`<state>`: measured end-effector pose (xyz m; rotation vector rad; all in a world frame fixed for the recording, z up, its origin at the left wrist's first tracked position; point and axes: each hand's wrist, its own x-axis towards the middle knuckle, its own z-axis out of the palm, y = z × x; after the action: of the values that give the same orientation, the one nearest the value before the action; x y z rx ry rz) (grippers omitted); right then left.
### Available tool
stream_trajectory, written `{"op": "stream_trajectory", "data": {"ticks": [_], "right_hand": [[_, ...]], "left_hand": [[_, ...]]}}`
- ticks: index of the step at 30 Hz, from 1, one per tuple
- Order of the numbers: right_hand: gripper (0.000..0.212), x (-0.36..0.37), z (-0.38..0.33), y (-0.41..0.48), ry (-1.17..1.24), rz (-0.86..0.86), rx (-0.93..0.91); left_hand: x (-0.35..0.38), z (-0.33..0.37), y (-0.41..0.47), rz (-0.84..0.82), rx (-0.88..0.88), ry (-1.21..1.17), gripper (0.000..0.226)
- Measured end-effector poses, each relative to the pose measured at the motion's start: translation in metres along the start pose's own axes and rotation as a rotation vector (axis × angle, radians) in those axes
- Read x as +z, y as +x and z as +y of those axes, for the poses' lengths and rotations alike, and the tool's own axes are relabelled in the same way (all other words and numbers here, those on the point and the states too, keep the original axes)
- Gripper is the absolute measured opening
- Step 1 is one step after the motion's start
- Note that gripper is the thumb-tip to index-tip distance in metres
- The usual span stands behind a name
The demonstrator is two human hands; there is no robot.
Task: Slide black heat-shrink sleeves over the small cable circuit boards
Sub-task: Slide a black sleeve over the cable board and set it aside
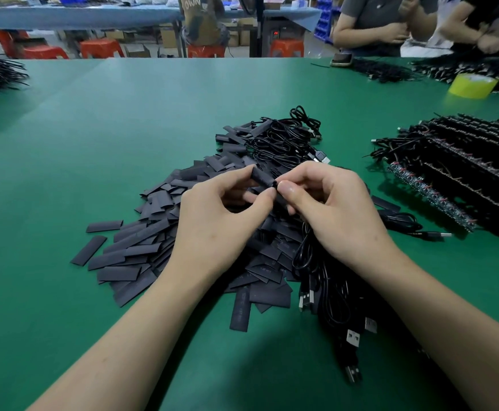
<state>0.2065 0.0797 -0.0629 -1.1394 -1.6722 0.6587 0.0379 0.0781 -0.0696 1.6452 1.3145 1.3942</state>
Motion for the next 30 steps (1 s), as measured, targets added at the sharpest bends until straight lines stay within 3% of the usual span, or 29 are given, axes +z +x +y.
{"op": "stream_trajectory", "data": {"ticks": [17,25,30], "right_hand": [[0.007,0.001,-0.006,-0.004,-0.248,-0.018,-0.175],[0.006,0.004,-0.007,-0.006,-0.299,-0.083,-0.190],[0.010,0.001,-0.006,-0.003,-0.180,0.013,-0.087]], "left_hand": [[0.000,0.006,-0.005,0.084,0.115,0.308,0.025],[-0.003,0.002,0.000,0.114,0.142,0.310,0.027],[-0.001,-0.003,0.003,0.084,0.084,0.169,0.024]]}}
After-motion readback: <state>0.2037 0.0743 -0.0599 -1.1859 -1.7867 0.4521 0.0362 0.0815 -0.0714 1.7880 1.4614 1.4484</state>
